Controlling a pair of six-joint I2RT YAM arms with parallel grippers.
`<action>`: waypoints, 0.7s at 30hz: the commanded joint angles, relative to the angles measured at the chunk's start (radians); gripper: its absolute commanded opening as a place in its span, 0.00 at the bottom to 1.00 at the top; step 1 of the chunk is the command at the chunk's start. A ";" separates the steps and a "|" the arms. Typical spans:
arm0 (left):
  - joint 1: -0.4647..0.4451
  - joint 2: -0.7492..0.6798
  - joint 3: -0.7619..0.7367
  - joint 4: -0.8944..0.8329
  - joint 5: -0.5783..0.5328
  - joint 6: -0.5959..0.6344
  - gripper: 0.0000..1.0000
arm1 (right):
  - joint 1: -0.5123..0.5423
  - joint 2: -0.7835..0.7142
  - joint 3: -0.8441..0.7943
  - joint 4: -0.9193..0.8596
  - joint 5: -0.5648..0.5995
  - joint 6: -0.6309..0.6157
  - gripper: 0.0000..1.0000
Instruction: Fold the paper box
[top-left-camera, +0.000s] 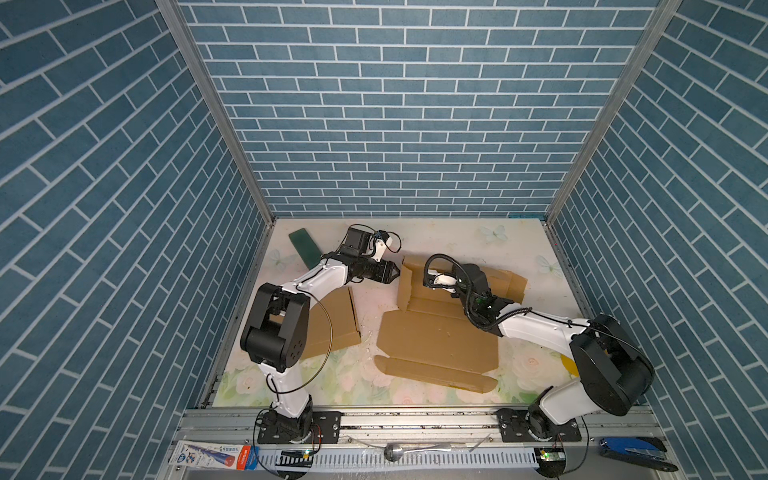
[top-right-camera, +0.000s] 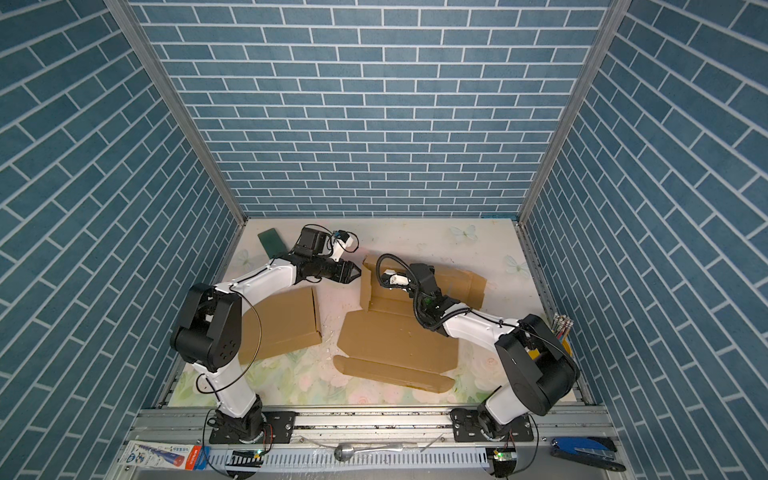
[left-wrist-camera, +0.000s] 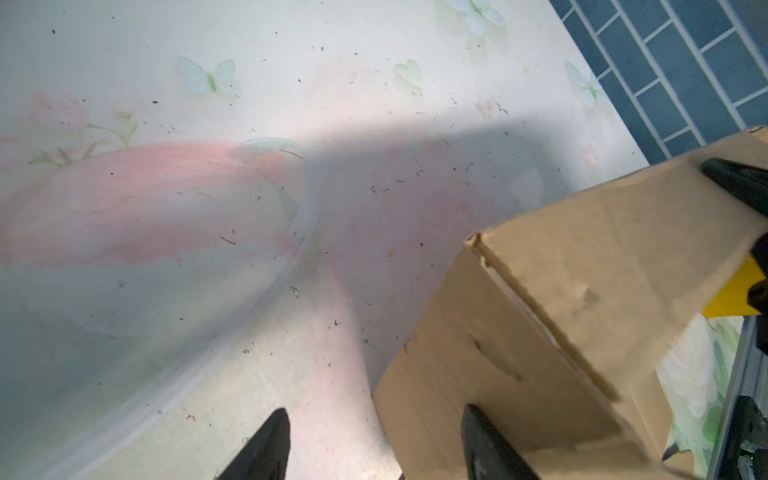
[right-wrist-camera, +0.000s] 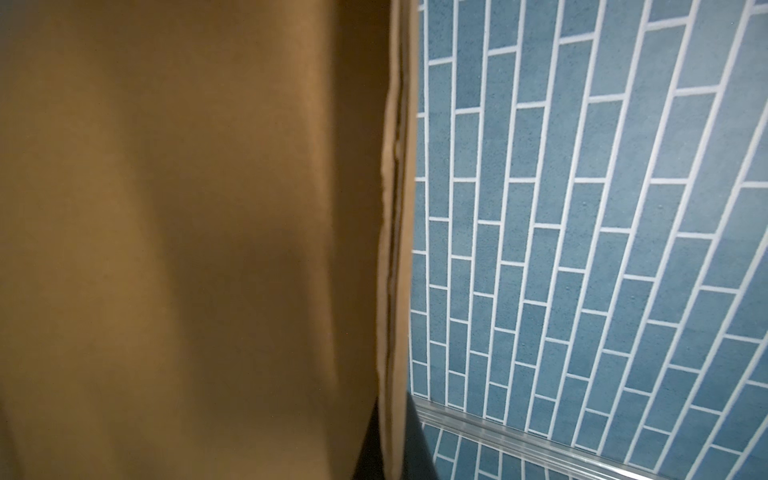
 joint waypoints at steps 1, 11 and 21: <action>-0.021 -0.018 -0.027 0.039 0.024 -0.029 0.67 | 0.008 -0.005 -0.021 -0.010 0.000 -0.027 0.00; -0.021 -0.063 -0.081 -0.078 0.024 0.020 0.67 | 0.009 -0.013 -0.025 -0.029 -0.008 -0.028 0.00; -0.023 -0.046 -0.092 -0.038 0.076 0.047 0.70 | 0.009 -0.003 -0.017 -0.033 -0.013 -0.027 0.00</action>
